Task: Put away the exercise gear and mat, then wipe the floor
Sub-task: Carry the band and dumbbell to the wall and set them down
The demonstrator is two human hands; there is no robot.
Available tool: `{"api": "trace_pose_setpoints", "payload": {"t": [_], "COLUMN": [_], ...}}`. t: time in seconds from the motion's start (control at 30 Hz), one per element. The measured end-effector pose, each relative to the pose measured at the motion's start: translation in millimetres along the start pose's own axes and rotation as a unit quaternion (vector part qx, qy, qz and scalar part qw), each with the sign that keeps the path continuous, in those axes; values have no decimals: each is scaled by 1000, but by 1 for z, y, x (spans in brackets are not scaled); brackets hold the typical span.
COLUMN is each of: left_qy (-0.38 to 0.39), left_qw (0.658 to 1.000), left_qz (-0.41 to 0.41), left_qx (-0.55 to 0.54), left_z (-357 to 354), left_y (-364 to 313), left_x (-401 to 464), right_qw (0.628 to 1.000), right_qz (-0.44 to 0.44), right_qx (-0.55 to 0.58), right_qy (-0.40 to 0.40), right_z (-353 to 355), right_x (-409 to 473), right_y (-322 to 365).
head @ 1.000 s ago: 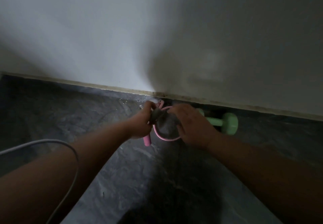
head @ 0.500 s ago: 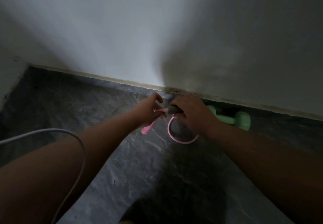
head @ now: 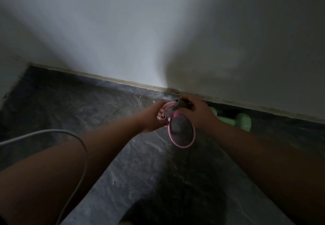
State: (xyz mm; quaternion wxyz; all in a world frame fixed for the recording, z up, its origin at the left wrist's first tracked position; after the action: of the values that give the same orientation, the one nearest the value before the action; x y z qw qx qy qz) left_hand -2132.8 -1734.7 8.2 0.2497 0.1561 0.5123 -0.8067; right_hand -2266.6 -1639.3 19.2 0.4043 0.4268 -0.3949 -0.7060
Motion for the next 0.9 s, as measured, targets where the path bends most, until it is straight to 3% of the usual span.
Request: {"api": "trace_pose_setpoints", "payload": {"t": [0.13, 0.27, 0.33, 0.4, 0.47, 0.57, 0.67, 0.77, 0.9], "left_qy": [-22, -142, -189, -203, -183, -95, -60, -96, -110], "left_qw": [999, 983, 971, 970, 978, 993, 996, 991, 989], "left_qz": [-22, -117, -141, -111, -48, 37, 59, 80, 92], "left_qx": [-12, 12, 47, 78, 90, 56, 32, 44, 45], "left_z": [3, 40, 56, 62, 56, 27, 3, 1, 1], "left_y": [-2, -15, -15, -9, 4, 28, 41, 44, 55], "left_x": [-1, -22, -33, -34, -25, -3, 19, 32, 37], "right_qw": [985, 922, 916, 918, 950, 989, 982, 973, 962], "right_qz": [-65, -42, -29, -46, -64, -123, -159, -149, -53], "right_qx": [158, 386, 400, 394, 299, 44, -87, -177, -263], "right_qy": [-9, 7, 9, -12, -62, -72, -54, -10, -47], "right_z": [-10, -30, -34, -36, -33, -24, -14, -15, -16], "right_x": [2, 22, 34, 40, 37, 25, 15, 14, 11], "right_y": [-9, 22, 33, 24, -3, -47, -76, -79, -63]}}
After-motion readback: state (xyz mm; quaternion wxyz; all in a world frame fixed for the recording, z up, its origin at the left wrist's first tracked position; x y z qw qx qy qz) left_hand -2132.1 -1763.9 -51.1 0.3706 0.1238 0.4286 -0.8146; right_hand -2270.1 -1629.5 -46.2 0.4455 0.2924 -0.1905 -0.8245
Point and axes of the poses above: each hand's wrist, its own x-axis towards the middle knuckle, its own z-axis out of the back of the hand, y = z × x, the point moved 7 cm from there along x, towards the middle knuckle, and after that the axes turned 9 degrees about y, right-handed, at the moved point
